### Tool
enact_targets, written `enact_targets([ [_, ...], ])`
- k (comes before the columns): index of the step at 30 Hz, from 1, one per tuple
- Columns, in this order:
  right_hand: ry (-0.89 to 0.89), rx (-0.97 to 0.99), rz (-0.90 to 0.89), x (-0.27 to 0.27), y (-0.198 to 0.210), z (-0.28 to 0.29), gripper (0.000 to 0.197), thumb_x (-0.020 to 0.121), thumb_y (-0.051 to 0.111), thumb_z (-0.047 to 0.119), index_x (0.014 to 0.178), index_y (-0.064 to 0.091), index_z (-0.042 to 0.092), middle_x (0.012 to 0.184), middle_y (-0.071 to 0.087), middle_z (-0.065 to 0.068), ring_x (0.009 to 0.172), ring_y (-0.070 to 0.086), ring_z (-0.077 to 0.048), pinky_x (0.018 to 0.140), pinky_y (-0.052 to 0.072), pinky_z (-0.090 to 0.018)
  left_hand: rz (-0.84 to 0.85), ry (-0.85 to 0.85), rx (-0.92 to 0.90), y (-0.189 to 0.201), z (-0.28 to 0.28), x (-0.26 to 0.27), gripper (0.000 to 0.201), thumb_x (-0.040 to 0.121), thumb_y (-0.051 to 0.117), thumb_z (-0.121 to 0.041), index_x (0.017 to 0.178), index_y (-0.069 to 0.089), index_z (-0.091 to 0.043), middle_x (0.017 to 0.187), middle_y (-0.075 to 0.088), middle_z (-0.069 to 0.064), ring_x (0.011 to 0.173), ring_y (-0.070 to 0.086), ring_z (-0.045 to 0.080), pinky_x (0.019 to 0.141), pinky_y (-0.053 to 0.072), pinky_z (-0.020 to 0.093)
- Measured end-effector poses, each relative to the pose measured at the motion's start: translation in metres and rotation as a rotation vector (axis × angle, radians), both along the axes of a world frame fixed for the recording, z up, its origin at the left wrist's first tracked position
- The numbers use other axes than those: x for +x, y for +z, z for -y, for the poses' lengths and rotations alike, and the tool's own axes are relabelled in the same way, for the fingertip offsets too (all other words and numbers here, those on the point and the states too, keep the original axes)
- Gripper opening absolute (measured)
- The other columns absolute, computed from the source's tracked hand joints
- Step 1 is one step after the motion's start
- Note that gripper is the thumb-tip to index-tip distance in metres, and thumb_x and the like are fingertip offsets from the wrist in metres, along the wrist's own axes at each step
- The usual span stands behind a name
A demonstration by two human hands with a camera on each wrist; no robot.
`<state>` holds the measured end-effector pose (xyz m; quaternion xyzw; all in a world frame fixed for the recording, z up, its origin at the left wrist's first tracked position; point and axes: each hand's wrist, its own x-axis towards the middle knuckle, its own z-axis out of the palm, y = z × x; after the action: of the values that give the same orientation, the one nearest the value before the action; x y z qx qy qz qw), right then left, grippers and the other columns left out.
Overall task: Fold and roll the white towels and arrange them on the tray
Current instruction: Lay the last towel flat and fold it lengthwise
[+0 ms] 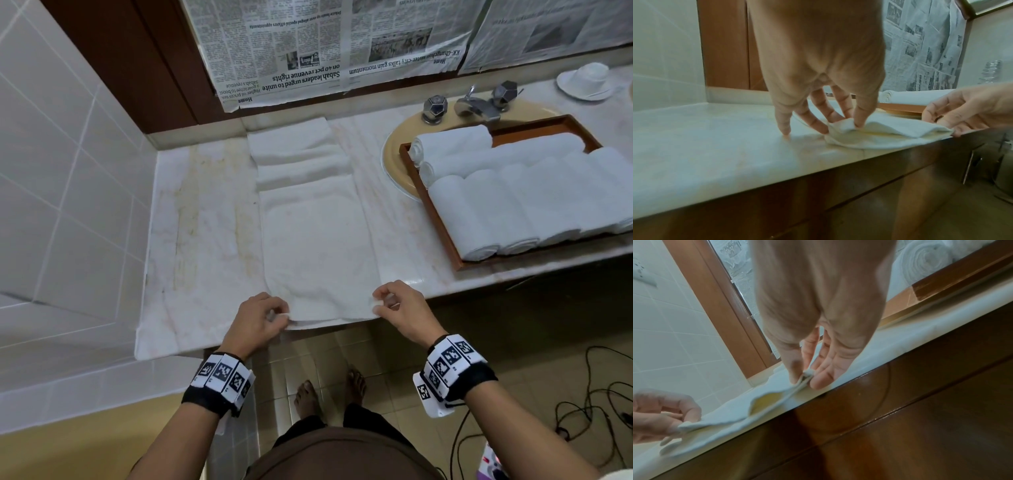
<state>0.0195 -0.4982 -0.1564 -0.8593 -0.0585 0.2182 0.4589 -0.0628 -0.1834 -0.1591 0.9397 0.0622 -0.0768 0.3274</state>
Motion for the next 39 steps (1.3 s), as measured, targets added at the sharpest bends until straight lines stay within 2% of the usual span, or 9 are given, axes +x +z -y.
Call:
enact_targets([
  [6,0.018,-0.022,0.041,-0.001,-0.004,0.001,0.025,0.088,0.069,0.01,0.109,0.064,0.022,0.11,0.055,0.005,0.086,0.06,-0.012,0.074,0.046,-0.011,-0.052,-0.05,-0.025,0.004,-0.007,-0.006,0.005,0.077,0.067,-0.034,0.081,0.066,-0.037,0.096,0.06,-0.013,0.094,0.056,0.009,0.081,0.033,0.008],
  [10,0.049,-0.042,0.052,0.001,-0.006,0.001,0.031,0.086,0.069,0.009,0.114,0.065,0.023,0.112,0.049,0.01,0.077,0.059,-0.01,0.076,0.05,-0.012,-0.038,-0.067,0.041,0.0,-0.001,-0.011,0.01,0.076,0.068,-0.027,0.086,0.071,-0.026,0.102,0.058,-0.009,0.101,0.051,0.015,0.089,0.043,0.027],
  [13,0.089,-0.1,0.035,0.003,-0.002,0.001,0.035,0.086,0.07,0.013,0.115,0.059,0.026,0.111,0.046,0.01,0.079,0.059,-0.009,0.075,0.049,-0.013,-0.011,0.0,0.108,-0.002,0.005,-0.012,0.021,0.081,0.059,-0.045,0.091,0.069,-0.029,0.095,0.06,-0.011,0.092,0.052,0.012,0.083,0.045,0.031],
  [16,0.109,-0.236,0.107,0.005,0.002,0.002,0.025,0.088,0.066,0.017,0.109,0.057,0.027,0.102,0.047,0.009,0.083,0.057,-0.01,0.078,0.051,-0.021,0.01,0.141,0.141,-0.003,0.007,-0.008,0.015,0.091,0.059,-0.043,0.096,0.062,-0.029,0.085,0.061,-0.011,0.081,0.058,0.012,0.075,0.047,0.032],
  [20,0.134,-0.309,0.406,0.013,0.0,-0.021,0.021,0.096,0.053,0.02,0.116,0.059,0.017,0.114,0.052,0.003,0.099,0.052,-0.012,0.093,0.046,-0.029,0.057,0.279,0.228,-0.004,0.014,0.008,0.029,0.095,0.058,-0.034,0.121,0.06,-0.02,0.118,0.057,0.003,0.108,0.054,0.026,0.088,0.047,0.042],
  [24,0.368,-0.367,0.512,0.023,-0.012,-0.062,0.053,0.1,0.029,0.037,0.146,0.042,0.014,0.153,0.039,-0.004,0.141,0.034,-0.021,0.118,0.02,-0.035,-0.034,0.148,0.277,-0.012,0.037,0.026,0.057,0.099,0.024,-0.051,0.154,0.025,-0.038,0.164,0.018,-0.009,0.15,0.018,0.023,0.117,0.021,0.053],
  [27,0.512,-0.565,0.476,0.028,-0.035,-0.072,0.065,0.103,0.012,0.051,0.157,0.018,0.017,0.164,0.008,0.001,0.152,0.009,-0.019,0.122,0.004,-0.041,-0.133,0.149,0.317,-0.03,0.045,0.025,0.058,0.099,0.002,-0.057,0.155,-0.007,-0.046,0.162,-0.018,-0.022,0.152,-0.015,0.016,0.12,-0.006,0.055],
  [33,0.407,-0.669,0.422,0.051,-0.043,-0.044,0.069,0.097,-0.004,0.056,0.156,-0.011,0.02,0.16,-0.024,0.005,0.149,-0.019,-0.011,0.12,-0.013,-0.041,-0.125,0.378,0.269,-0.037,0.037,0.014,0.061,0.095,-0.008,-0.062,0.153,-0.014,-0.046,0.161,-0.019,-0.022,0.15,-0.021,0.01,0.12,-0.014,0.047],
  [39,0.402,-0.595,0.442,0.053,-0.03,-0.056,0.072,0.096,0.001,0.051,0.157,0.003,0.013,0.163,-0.007,0.0,0.152,-0.005,-0.015,0.121,-0.009,-0.038,-0.11,0.394,0.258,-0.043,0.041,0.018,0.064,0.092,-0.007,-0.065,0.153,-0.011,-0.049,0.159,-0.022,-0.025,0.15,-0.024,0.013,0.116,-0.019,0.052],
])
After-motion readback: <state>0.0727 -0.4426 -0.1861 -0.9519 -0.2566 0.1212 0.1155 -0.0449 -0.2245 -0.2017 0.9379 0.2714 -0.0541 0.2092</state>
